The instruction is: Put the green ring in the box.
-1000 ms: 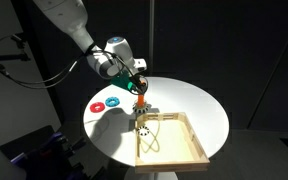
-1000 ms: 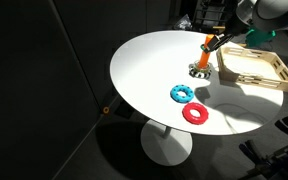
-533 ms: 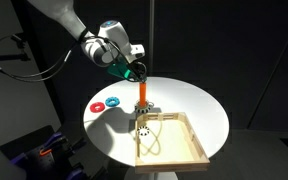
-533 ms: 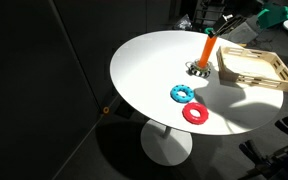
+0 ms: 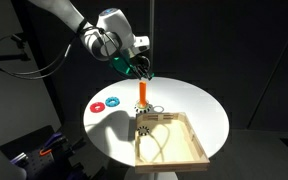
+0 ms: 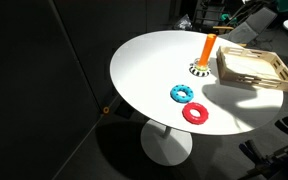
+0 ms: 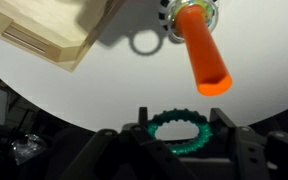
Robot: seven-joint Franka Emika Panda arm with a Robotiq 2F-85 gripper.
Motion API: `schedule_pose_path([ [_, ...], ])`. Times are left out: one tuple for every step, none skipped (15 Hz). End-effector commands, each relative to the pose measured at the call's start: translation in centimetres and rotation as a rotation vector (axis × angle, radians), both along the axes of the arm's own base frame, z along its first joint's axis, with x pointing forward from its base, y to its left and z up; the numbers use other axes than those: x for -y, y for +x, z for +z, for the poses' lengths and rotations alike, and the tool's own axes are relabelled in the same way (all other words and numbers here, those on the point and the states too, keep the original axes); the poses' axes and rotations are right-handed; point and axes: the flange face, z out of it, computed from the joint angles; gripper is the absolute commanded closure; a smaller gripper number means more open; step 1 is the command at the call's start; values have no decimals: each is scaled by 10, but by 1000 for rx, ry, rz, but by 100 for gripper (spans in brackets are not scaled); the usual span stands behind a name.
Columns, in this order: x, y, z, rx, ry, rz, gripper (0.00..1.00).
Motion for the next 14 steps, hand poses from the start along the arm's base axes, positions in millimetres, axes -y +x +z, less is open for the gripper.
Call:
schedule_pose_path([
  [36, -19, 18, -19, 3, -93, 62],
  [47, -23, 21, -23, 2, -118, 62],
  [58, -28, 23, -28, 1, -139, 62],
  [67, -33, 25, -36, 1, -157, 62],
  [75, -37, 26, -45, -2, -173, 62],
  [81, -41, 27, -54, -3, -186, 62],
  [85, -45, 29, -62, -3, -196, 52],
  [89, -49, 30, -71, -4, -201, 37],
  [91, -52, 32, -80, -3, -204, 12],
  [92, -55, 33, -89, -1, -208, 10],
  [92, -57, 35, -98, 5, -210, 5],
  [92, -58, 37, -105, 10, -213, 0],
  [91, -59, 39, -113, 15, -214, 0],
  [90, -60, 41, -121, 19, -212, 0],
])
